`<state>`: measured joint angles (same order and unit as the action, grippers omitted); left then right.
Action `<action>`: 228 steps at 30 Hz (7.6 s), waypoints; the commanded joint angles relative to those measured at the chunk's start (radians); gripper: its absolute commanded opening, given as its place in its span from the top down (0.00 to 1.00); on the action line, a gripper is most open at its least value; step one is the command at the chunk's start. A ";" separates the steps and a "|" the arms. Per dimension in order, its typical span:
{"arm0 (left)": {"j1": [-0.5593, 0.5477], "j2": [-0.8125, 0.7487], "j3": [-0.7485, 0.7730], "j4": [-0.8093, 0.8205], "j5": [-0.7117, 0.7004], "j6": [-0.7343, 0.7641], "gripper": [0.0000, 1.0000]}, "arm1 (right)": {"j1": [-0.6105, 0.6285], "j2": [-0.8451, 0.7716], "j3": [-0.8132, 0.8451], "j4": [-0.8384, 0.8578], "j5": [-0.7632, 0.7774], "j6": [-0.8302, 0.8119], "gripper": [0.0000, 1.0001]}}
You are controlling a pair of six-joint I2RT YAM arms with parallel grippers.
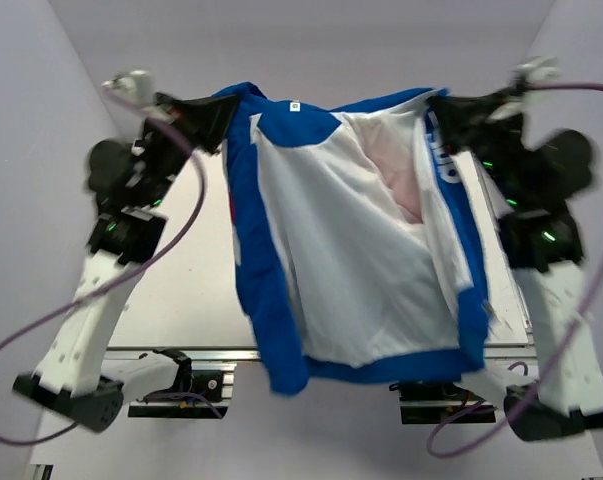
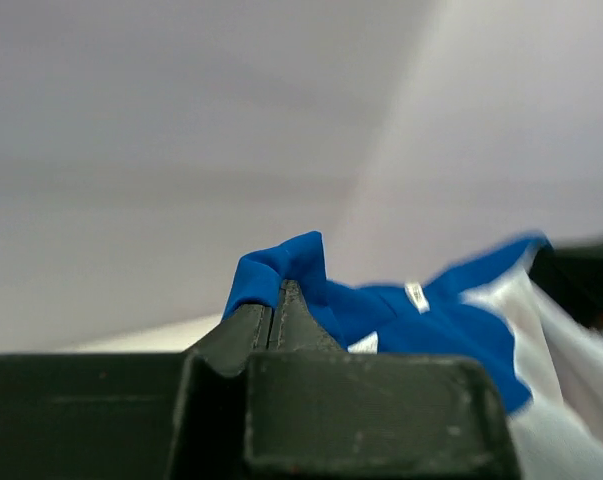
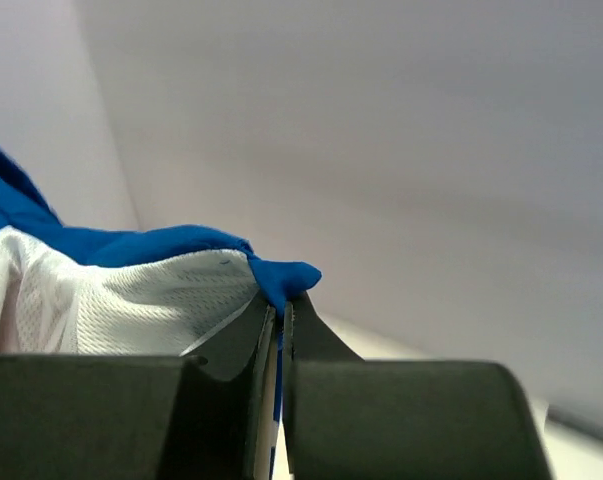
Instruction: Zip up the jacket
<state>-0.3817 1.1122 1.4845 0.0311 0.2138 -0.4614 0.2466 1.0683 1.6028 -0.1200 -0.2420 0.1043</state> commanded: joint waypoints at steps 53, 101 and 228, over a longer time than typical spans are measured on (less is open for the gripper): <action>0.012 0.873 -0.178 -0.321 0.005 -0.102 0.03 | -0.007 0.900 -0.275 -0.144 -0.105 0.157 0.11; 0.012 0.149 -0.497 -0.476 -0.140 -0.115 0.02 | 0.260 0.992 -0.029 -0.468 0.498 0.202 0.33; 0.012 0.158 -0.564 -0.473 -0.111 -0.132 0.02 | 0.559 0.481 -0.629 -0.329 0.179 0.199 0.11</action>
<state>-0.3687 1.3182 0.9226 -0.4416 0.0944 -0.5949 0.7719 1.5391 0.9352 -0.4641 -0.1276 0.2630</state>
